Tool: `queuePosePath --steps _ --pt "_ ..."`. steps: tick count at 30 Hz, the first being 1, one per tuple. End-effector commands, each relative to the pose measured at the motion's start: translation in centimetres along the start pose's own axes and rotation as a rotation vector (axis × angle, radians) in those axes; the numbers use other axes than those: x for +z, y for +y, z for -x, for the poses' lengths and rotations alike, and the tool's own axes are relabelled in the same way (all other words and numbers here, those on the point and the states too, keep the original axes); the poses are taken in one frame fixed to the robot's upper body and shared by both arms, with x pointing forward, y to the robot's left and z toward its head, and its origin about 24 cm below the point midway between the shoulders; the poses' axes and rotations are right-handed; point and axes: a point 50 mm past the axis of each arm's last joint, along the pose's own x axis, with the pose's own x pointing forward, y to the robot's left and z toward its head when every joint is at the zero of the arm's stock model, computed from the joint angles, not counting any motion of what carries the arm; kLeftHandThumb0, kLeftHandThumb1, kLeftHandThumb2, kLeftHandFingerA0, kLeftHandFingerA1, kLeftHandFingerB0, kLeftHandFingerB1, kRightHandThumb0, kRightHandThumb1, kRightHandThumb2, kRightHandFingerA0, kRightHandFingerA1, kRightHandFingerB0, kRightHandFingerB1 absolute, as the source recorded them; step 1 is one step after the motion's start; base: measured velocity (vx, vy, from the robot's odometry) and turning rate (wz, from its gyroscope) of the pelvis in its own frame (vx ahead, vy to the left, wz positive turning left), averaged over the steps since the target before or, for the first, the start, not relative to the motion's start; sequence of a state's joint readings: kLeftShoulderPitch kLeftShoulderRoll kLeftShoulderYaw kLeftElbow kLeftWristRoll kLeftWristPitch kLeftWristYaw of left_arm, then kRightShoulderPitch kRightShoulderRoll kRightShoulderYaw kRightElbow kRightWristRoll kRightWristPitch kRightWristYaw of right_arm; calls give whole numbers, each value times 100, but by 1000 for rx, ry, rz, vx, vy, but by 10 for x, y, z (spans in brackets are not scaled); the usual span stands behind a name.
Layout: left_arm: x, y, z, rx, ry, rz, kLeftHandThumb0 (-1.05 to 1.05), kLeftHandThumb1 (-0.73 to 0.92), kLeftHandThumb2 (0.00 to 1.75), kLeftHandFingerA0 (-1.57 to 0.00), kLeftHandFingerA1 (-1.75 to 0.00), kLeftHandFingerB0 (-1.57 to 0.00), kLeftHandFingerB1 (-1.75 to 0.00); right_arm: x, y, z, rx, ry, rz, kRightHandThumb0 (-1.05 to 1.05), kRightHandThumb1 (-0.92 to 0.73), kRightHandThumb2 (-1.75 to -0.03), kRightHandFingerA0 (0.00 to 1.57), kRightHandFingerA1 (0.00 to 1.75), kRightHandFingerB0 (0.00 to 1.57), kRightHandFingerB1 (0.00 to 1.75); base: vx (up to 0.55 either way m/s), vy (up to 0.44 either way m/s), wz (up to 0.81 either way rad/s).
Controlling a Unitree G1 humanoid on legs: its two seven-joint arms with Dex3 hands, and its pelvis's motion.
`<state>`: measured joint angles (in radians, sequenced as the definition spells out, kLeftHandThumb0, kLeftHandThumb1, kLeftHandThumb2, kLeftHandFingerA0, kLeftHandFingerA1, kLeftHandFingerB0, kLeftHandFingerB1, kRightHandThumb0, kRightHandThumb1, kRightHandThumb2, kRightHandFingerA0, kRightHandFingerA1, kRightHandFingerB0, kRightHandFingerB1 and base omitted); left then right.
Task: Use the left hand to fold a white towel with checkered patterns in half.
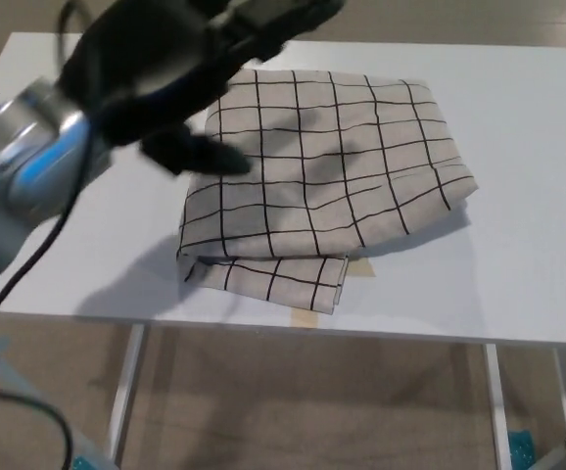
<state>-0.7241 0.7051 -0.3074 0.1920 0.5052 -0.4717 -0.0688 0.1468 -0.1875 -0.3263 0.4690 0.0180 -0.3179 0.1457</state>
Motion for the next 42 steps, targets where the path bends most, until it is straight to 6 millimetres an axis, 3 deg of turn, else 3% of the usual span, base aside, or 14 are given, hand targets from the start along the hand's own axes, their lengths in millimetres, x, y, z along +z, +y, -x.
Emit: queuePosePath --steps 1,2,8,13,14,16,27,28,29,30,33,40,41,42 --pt "1 19 170 27 210 756 -55 37 70 -1 -26 -8 -38 -20 -44 28 -185 130 -134 -43 -64 -58 35 55 49 46 0 0 0" --pt "1 18 177 16 223 790 -51 43 55 -9 -24 -14 -28 -20 -45 27 -188 130 -130 -42 -64 -58 36 55 49 46 0 0 0" --pt "7 5 227 -38 338 979 -58 39 67 -8 -27 -14 -36 -24 -39 27 -189 144 -136 -42 -64 -59 38 55 51 47 0 0 0" --pt "13 -1 257 -113 428 974 -61 40 68 -6 -27 -14 -35 -32 -38 37 -190 171 -131 -41 -64 -59 39 55 51 46 0 0 0" --pt "15 -6 265 -138 458 992 -30 21 82 -2 -50 0 -47 -34 -39 40 -190 177 -127 -41 -64 -59 38 54 51 46 0 0 0" --pt "21 -17 280 -182 512 1031 -31 21 82 -2 -50 0 -47 -39 -41 47 -187 192 -123 -42 -62 -58 38 55 49 46 0 0 0" --pt "58 -74 309 -347 622 1126 -32 19 81 -1 -49 0 -46 -45 -33 59 -181 209 -89 -40 -64 -59 40 54 50 47 0 0 0" --pt "63 -86 315 -377 657 1148 -59 43 54 -17 -30 -20 -28 -50 -31 60 -189 159 -128 -39 -62 -57 40 52 52 49 0 0 0" --pt "65 -89 317 -385 666 1155 -59 43 54 -17 -30 -20 -28 -51 -31 61 -193 145 -138 -39 -62 -57 40 52 52 49 0 0 0" --pt "64 -95 319 -386 685 1157 -29 18 81 -6 -51 -5 -48 -51 -30 59 -195 133 -148 -40 -58 -56 41 53 55 52 0 0 0" --pt "61 -100 320 -384 701 1158 -29 18 81 -6 -51 -5 -48 -51 -29 57 -195 126 -155 -40 -58 -56 41 53 55 52 0 0 0" --pt "48 -153 343 -360 954 1131 -26 16 80 -12 -52 -11 -50 -44 -27 55 -152 225 -118 -39 -63 -58 40 53 50 47 0 0 0" --pt "46 -156 343 -362 967 1120 -55 42 53 -28 -34 -28 -31 -44 -27 55 -151 229 -121 -40 -63 -58 40 53 49 47 0 0 0" --pt "41 -166 343 -367 1019 1086 -62 45 55 -33 -34 -32 -31 -44 -26 54 -145 234 -125 -47 -48 -85 35 60 39 56 0 0 0"
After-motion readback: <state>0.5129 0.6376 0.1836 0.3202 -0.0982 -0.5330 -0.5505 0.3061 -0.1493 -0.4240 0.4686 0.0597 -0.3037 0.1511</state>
